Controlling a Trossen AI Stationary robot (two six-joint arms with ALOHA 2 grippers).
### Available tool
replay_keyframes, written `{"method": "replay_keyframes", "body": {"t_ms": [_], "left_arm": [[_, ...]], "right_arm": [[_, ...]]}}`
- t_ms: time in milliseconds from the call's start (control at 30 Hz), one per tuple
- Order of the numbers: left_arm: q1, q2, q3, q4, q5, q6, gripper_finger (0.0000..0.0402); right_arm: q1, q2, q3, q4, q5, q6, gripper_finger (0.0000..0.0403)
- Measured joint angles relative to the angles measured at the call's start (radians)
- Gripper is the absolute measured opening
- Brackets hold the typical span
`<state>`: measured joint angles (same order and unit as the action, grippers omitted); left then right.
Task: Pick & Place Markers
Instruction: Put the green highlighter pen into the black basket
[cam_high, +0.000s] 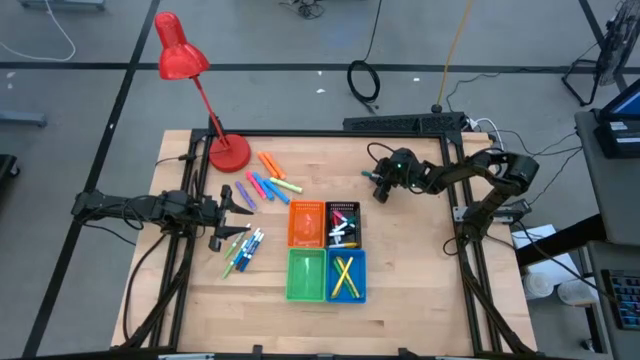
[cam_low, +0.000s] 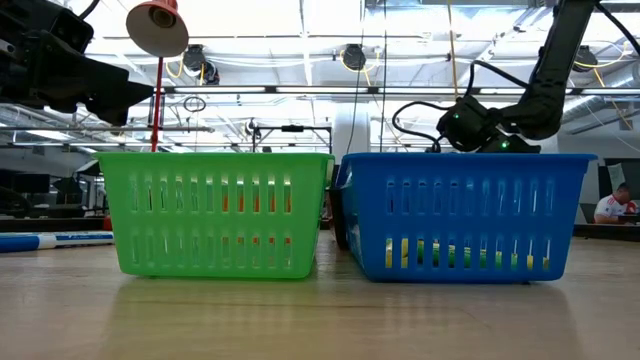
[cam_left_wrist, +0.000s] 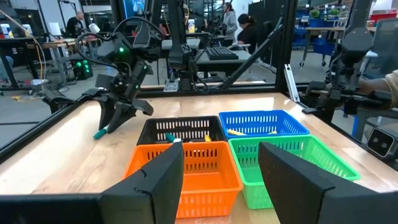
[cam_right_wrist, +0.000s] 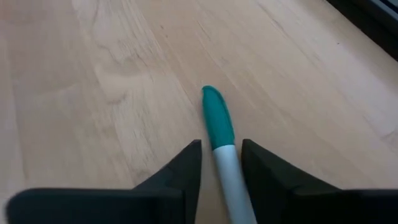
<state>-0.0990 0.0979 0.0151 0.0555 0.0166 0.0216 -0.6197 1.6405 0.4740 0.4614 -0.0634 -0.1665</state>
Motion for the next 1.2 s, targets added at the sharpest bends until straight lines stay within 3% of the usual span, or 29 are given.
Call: {"method": "replay_keyframes", "body": {"t_ms": [233, 700, 867, 1200], "left_arm": [[0.000, 0.000, 0.000, 0.000, 0.000, 0.000, 0.0212], [0.000, 0.000, 0.000, 0.000, 0.000, 0.000, 0.0212], [0.000, 0.000, 0.000, 0.000, 0.000, 0.000, 0.0212], [0.000, 0.000, 0.000, 0.000, 0.000, 0.000, 0.0212]], "right_arm": [[0.000, 0.000, -0.001, -0.002, -0.004, -0.011, 0.0028], [0.000, 0.001, -0.001, -0.002, 0.001, -0.028, 0.0029], [-0.001, -0.009, -0.001, -0.001, -0.045, -0.032, 0.0028], [0.076, -0.212, -0.005, -0.133, -0.072, -0.014, 0.0029]]}}
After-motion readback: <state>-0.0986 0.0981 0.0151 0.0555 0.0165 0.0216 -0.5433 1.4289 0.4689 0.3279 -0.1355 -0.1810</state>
